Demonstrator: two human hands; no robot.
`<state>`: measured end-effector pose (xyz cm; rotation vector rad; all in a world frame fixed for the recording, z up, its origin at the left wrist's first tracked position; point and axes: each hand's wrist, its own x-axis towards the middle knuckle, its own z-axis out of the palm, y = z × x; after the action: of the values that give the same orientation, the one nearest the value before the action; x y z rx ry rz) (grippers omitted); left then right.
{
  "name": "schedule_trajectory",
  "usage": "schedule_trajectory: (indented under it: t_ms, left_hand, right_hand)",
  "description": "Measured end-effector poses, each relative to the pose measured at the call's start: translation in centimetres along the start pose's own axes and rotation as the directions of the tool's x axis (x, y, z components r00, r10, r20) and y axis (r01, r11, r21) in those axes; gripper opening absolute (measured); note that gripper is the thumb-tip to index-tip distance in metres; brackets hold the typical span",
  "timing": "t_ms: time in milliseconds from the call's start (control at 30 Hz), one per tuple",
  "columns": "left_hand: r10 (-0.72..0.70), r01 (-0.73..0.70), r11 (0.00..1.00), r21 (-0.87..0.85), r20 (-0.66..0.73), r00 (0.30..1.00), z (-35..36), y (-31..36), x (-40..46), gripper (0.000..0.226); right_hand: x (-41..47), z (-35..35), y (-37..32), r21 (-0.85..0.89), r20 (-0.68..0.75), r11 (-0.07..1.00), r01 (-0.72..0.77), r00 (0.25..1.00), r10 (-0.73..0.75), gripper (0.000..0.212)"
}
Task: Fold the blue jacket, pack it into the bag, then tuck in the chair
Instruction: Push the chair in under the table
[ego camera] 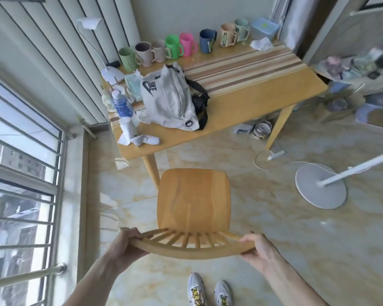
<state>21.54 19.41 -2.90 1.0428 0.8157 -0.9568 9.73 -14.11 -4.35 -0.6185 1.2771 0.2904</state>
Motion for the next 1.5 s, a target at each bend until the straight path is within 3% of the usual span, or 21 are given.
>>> schedule_trajectory:
  t_ms: [67, 167, 433, 633, 733, 833, 933, 1067, 1167, 1233, 1500]
  left_hand:
    - [0.010, -0.011, 1.000, -0.025, -0.048, 0.999, 1.7, 1.5, 0.8, 0.039]
    - [0.056, -0.070, 0.993, -0.099, -0.140, 0.989, 5.3, 3.2, 1.7, 0.019]
    - [0.062, -0.077, 0.980, -0.185, -0.085, 0.994, 16.0, 5.7, 5.1, 0.010]
    - [0.101, -0.126, 0.955, -0.267, -0.104, 0.989, 24.2, 7.8, 12.1, 0.022]
    - [0.110, -0.144, 0.946, -0.289, -0.133, 0.985, 27.7, 9.2, 15.6, 0.027]
    - [0.125, -0.157, 0.944, -0.291, -0.127, 0.984, 31.7, 10.9, 17.2, 0.014]
    - [0.151, -0.188, 0.933, -0.307, -0.139, 0.979, 34.2, 13.0, 19.2, 0.014]
    - [0.186, -0.229, 0.928, -0.295, -0.167, 0.968, 36.3, 15.7, 21.2, 0.015]
    - [0.199, -0.245, 0.931, -0.270, -0.189, 0.962, 37.1, 16.6, 22.0, 0.015]
    - [0.197, -0.249, 0.932, -0.265, -0.208, 0.958, 37.2, 16.5, 22.3, 0.016]
    - [0.142, -0.217, 0.943, -0.252, -0.285, 0.948, 36.5, 14.7, 23.7, 0.010]
  right_hand:
    - [0.0, 1.0, -3.3, -0.022, 0.020, 0.999, 0.038, 0.999, -0.038, 0.020]
    - [-0.2, 2.1, -8.6, -0.073, 0.044, 0.993, 0.096, 0.995, -0.093, 0.017]
    - [1.9, 1.7, -21.1, -0.100, 0.113, 0.980, 0.172, 0.980, -0.161, 0.019]
    - [7.1, 2.4, -33.1, -0.134, 0.149, 0.976, 0.173, 0.977, -0.152, 0.035]
    - [9.7, 3.4, -38.6, -0.155, 0.168, 0.973, 0.172, 0.975, -0.145, 0.026]
    - [12.0, 4.7, -43.6, -0.201, 0.205, 0.964, 0.176, 0.970, -0.134, 0.024]
    - [14.1, 6.3, -47.5, -0.208, 0.240, 0.963, 0.171, 0.963, -0.119, 0.022]
    - [16.7, 8.0, -50.7, -0.198, 0.245, 0.969, 0.146, 0.965, -0.095, 0.037]
    - [18.1, 8.7, -51.3, -0.198, 0.251, 0.972, 0.129, 0.965, -0.077, 0.031]
    - [19.0, 8.9, -51.6, -0.224, 0.249, 0.967, 0.122, 0.966, -0.064, 0.040]
    - [19.7, 9.6, -51.6, -0.240, 0.165, 0.963, 0.126, 0.982, -0.087, 0.022]
